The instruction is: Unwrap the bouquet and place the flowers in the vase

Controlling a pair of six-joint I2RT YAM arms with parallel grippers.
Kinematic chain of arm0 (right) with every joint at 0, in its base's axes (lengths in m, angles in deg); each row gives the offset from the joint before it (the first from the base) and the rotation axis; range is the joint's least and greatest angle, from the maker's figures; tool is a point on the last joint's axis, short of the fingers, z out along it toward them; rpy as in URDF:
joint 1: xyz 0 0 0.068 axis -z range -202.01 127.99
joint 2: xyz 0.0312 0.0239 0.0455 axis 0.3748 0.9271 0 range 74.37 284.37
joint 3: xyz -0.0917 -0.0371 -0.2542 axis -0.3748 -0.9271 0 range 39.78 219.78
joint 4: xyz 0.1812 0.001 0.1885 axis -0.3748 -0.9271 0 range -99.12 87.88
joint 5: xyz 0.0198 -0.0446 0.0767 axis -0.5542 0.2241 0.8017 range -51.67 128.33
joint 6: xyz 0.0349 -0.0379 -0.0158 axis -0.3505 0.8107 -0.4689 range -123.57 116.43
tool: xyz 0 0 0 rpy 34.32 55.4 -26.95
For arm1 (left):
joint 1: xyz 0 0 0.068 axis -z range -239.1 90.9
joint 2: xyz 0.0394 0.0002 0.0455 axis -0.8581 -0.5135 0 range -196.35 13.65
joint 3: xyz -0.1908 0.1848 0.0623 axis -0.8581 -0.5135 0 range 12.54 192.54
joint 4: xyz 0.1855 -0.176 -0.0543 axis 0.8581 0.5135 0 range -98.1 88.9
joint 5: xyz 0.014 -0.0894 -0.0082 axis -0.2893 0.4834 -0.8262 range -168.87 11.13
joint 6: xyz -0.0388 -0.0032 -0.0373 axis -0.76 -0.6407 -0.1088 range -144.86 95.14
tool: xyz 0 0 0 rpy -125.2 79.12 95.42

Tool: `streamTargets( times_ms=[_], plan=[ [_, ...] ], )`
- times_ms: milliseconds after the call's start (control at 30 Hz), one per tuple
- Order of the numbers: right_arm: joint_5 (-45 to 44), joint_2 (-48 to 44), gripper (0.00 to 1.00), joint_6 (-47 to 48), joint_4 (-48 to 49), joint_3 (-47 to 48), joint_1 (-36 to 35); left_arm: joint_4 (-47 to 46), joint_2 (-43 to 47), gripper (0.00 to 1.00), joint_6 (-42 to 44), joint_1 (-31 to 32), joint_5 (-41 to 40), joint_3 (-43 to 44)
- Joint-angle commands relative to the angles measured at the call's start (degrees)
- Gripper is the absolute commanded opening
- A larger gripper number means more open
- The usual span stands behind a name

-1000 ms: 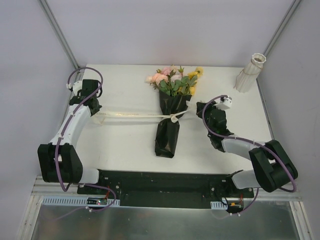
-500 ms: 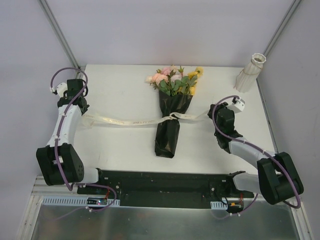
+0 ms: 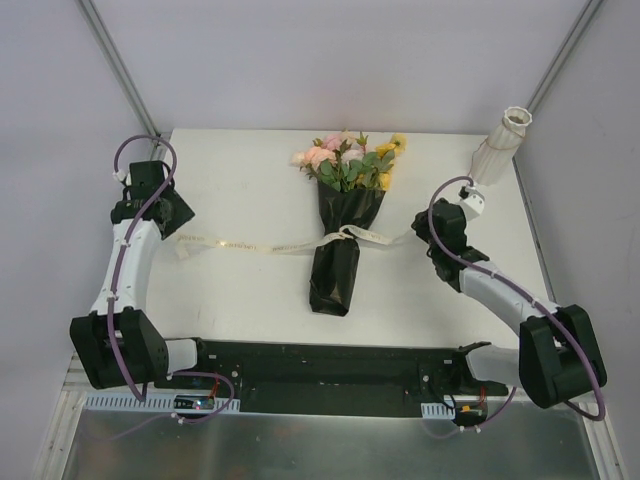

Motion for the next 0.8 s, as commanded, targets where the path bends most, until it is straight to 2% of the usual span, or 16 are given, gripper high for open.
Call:
streamTargets(
  times_ms=[0, 100, 267, 333, 467, 533, 767],
  plan=[
    [2.6, -2.7, 0.39, -3.1, -15.4, 6.2, 0.2, 0.3, 2.8, 0.53, 5.3, 2.1, 12.5, 1.4],
    [6.1, -5.6, 0.47, -4.0, -19.1, 6.8, -0.2, 0.3, 4.0, 0.59, 5.7, 4.5, 16.5, 2.8],
    [8.8, -8.9, 0.55, -5.2, -21.5, 8.1, -4.0, -0.3, 2.2, 0.6, 5.5, 11.8, 22.7, 5.6],
    [12.5, -8.6, 0.59, -3.8, -18.4, 7.7, -6.9, -0.3, 0.3, 0.61, 5.8, 15.2, 24.3, 6.5],
    [22.0, -5.6, 0.58, -1.0, -5.4, 4.3, -10.2, -1.8, -4.6, 0.62, 4.4, 17.4, 29.4, 7.8],
    [23.6, -2.2, 0.57, -1.3, -1.7, 4.0, -11.3, -2.4, -7.1, 0.62, 4.2, 18.3, 30.9, 8.6],
    [27.4, 8.5, 0.56, 1.1, 1.6, 8.6, -16.9, -6.8, -14.7, 0.62, 2.4, 21.7, 33.0, 9.7]
  ],
)
